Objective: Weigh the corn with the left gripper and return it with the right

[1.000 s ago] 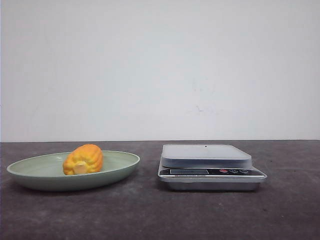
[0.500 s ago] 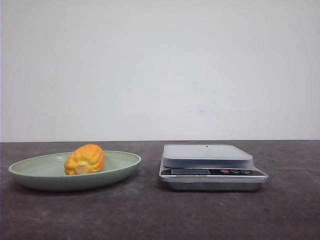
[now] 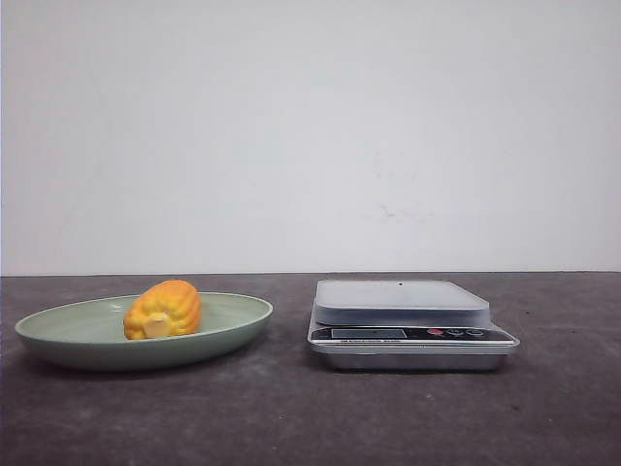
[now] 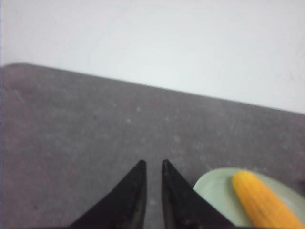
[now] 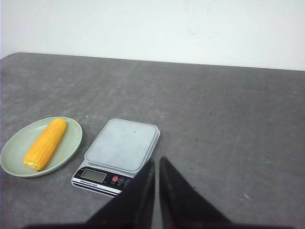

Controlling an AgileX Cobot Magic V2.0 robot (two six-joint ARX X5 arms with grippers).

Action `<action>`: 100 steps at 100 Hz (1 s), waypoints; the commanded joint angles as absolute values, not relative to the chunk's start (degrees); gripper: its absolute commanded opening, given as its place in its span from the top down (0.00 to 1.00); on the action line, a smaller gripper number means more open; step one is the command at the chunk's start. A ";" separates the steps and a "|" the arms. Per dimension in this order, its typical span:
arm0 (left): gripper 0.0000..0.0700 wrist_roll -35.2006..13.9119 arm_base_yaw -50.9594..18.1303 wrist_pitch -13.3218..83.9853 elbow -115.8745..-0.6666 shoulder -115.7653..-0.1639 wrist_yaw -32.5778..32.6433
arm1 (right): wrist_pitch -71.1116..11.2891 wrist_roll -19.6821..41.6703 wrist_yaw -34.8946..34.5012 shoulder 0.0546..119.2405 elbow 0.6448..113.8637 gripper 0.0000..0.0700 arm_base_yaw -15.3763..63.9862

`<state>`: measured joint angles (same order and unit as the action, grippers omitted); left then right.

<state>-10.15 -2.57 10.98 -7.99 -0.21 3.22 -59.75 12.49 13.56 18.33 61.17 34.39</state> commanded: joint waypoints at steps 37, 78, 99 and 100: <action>0.96 -9.43 0.27 9.63 -0.75 -0.19 1.45 | -59.16 13.41 13.58 18.20 61.60 0.99 34.68; 0.96 -9.34 0.32 10.72 -0.80 -0.19 1.48 | -59.13 13.41 13.56 18.22 61.60 0.99 34.70; 0.96 -9.34 0.32 10.72 -0.80 -0.19 1.48 | -59.16 13.41 13.56 18.20 61.60 0.99 34.68; 0.96 -9.34 0.32 10.72 -0.80 -0.19 1.48 | -59.16 13.41 13.58 18.20 61.60 0.99 34.68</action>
